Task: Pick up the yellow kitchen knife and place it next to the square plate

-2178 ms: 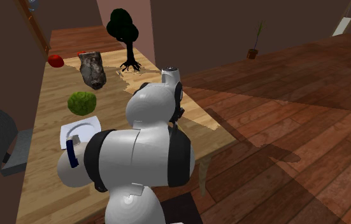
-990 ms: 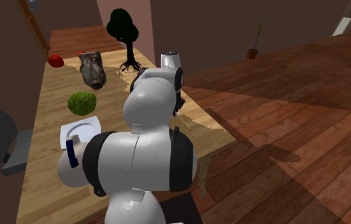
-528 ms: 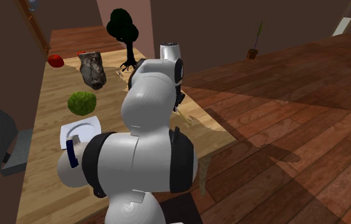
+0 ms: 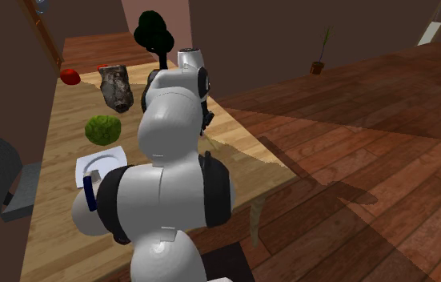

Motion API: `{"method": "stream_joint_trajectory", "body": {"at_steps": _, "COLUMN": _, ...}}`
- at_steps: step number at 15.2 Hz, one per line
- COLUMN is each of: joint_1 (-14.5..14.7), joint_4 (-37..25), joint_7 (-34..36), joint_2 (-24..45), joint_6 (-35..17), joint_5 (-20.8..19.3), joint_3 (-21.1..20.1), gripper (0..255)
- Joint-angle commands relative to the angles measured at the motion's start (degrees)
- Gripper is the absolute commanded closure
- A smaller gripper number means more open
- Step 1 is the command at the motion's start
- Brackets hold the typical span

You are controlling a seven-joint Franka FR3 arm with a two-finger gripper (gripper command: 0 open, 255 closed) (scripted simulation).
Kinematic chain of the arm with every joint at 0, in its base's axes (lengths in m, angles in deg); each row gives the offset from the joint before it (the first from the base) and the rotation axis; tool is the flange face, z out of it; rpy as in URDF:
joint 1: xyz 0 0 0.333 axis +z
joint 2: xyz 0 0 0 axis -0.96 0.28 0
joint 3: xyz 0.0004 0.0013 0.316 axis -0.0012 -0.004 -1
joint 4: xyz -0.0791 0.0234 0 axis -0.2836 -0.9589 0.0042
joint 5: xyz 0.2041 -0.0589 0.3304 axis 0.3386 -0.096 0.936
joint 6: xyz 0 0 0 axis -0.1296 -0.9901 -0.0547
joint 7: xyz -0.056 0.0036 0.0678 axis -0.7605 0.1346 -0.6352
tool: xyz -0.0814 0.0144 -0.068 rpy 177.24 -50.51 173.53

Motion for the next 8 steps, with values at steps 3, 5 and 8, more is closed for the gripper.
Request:
{"method": "stream_joint_trajectory", "body": {"at_steps": 3, "joint_1": 2.09, "joint_4": -5.15, "joint_7": 3.97, "joint_2": 3.77, "joint_6": 1.72, "joint_5": 0.90, "joint_3": -1.79, "gripper": 255}}
{"method": "stream_joint_trajectory", "body": {"at_steps": 5, "joint_1": 3.12, "joint_4": -8.12, "joint_7": 5.92, "joint_2": 5.93, "joint_6": 2.69, "joint_5": 1.35, "joint_3": -2.63, "gripper": 255}}
{"method": "stream_joint_trajectory", "body": {"at_steps": 8, "joint_1": 4.51, "joint_4": -13.42, "joint_7": 8.73, "joint_2": 9.68, "joint_6": 4.49, "joint_5": 2.08, "joint_3": -3.83, "gripper": 255}}
